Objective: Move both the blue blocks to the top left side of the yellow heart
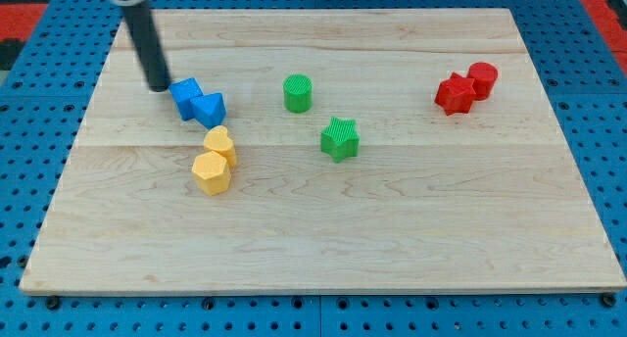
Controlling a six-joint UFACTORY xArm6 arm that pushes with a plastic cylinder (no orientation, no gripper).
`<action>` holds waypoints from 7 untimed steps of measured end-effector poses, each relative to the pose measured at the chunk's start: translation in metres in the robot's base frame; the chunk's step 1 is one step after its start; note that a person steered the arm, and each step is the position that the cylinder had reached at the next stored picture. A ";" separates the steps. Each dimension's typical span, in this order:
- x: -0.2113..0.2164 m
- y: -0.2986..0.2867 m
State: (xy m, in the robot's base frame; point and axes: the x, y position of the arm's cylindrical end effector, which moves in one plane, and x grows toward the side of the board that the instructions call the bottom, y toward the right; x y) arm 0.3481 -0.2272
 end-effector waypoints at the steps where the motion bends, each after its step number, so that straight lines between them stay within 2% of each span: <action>1: 0.022 0.016; 2: 0.023 0.076; 3: 0.002 0.087; 4: -0.036 0.067; 5: -0.036 0.116; 6: 0.006 0.147; 7: 0.024 0.152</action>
State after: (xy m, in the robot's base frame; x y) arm 0.3723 -0.0756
